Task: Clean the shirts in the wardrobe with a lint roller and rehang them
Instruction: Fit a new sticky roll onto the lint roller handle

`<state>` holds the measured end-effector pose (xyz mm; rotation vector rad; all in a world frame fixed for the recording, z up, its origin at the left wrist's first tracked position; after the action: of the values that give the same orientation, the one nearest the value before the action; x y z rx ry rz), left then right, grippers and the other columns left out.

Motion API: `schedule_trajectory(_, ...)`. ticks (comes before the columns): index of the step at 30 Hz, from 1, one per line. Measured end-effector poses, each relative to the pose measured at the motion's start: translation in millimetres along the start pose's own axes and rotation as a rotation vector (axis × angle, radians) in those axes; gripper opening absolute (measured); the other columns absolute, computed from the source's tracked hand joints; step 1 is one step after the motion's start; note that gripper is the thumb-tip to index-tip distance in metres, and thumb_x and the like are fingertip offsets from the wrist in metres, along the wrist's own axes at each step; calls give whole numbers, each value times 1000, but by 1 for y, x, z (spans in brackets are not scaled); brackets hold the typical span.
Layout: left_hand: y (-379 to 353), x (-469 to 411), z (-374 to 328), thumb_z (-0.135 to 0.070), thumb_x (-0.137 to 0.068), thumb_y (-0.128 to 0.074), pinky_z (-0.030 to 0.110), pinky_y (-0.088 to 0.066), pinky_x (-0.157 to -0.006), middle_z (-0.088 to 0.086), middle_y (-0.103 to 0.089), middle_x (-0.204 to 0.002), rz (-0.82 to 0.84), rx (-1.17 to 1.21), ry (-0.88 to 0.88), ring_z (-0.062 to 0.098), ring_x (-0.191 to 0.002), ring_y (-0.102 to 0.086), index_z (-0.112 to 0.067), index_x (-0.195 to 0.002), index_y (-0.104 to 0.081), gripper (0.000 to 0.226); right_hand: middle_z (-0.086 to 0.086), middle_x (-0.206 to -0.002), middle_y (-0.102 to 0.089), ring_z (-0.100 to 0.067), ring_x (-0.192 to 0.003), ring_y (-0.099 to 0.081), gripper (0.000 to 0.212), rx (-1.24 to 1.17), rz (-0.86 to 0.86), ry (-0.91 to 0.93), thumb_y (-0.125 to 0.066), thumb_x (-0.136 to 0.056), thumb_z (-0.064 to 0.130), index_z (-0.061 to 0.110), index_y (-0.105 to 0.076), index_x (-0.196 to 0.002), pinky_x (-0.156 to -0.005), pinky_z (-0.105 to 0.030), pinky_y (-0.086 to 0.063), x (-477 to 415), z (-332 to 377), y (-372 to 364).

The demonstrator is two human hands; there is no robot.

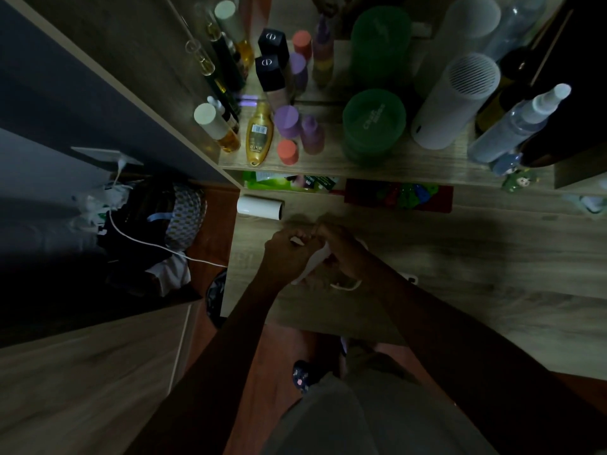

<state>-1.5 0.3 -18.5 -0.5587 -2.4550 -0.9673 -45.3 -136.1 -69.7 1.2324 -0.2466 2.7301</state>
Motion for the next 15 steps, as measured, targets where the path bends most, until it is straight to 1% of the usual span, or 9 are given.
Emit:
schedule_trajectory(2,-1,1,0,-38,-78,-80,49,-61,-70,4,-75,-76,-8,3,28,23,-68,-73,-24,-77,-67,19,-17,-119,-64,-36,-105,-63,38,39,9,31,-51,-96,32,9,-60,-123,-96,-53,-48,2,5,-2)
schedule_trajectory(4,-1,2,-1,-38,-78,-80,49,-61,-70,5,-75,-79,-5,4,43,25,-69,-73,-20,-80,-68,21,-25,-127,-60,-47,-115,-57,41,87,27,95,-53,-95,39,10,-60,-123,-98,-62,-47,6,8,-4)
schedule_trajectory(6,-2,2,1,-45,-76,-79,51,-60,-74,8,-74,-84,20,33,92,28,-74,-73,-19,-82,-67,29,-20,-127,-61,-43,-113,-59,56,75,22,97,-61,-88,51,13,-57,-129,-97,-59,-49,8,13,-1)
schedule_trajectory(7,-3,2,2,-53,-71,-78,52,-60,-77,9,-74,-86,38,61,134,30,-77,-73,-23,-81,-66,34,-12,-126,-60,-34,-112,-60,63,46,-3,58,-64,-85,53,15,-53,-134,-98,-55,-50,7,13,0)
schedule_trajectory(8,-5,0,5,-62,-64,-75,54,-59,-79,9,-73,-89,56,101,178,31,-81,-72,-27,-81,-65,40,-5,-124,-59,-26,-111,-60,64,29,-22,21,-65,-86,51,15,-51,-137,-97,-51,-51,5,12,1)
schedule_trajectory(10,-8,-4,14,-72,-54,-69,59,-57,-84,11,-73,-100,92,180,262,36,-91,-71,-37,-83,-66,45,-6,-121,-63,-26,-108,-63,49,53,-36,41,-63,-90,47,18,-57,-130,-91,-47,-53,-2,9,5)
schedule_trajectory(11,-7,-5,17,-71,-56,-68,61,-55,-87,11,-71,-106,103,202,292,38,-95,-70,-40,-86,-66,44,-9,-119,-65,-29,-108,-63,43,80,-37,64,-63,-91,45,19,-60,-125,-86,-45,-54,-6,7,7)
schedule_trajectory(13,-3,-4,17,-63,-67,-66,61,-55,-89,12,-68,-116,108,257,326,39,-100,-68,-37,-96,-67,40,-11,-120,-63,-31,-112,-61,33,165,-44,104,-59,-95,33,16,-62,-123,-80,-40,-53,-13,5,11)
schedule_trajectory(15,6,2,10,-52,-79,-62,57,-56,-88,15,-65,-123,89,308,350,40,-104,-67,-32,-104,-66,32,-12,-126,-59,-29,-115,-57,27,320,-39,181,-52,-99,16,10,-61,-123,-89,-41,-51,-22,9,11)
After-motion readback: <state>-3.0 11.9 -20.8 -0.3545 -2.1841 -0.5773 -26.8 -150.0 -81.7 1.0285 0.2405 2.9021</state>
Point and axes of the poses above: each hand's wrist, its own x-axis away from the middle knuckle, its own y-axis out of the back of the hand, z = x × y, the point moved 3 cm from there along -x, towards the middle knuckle
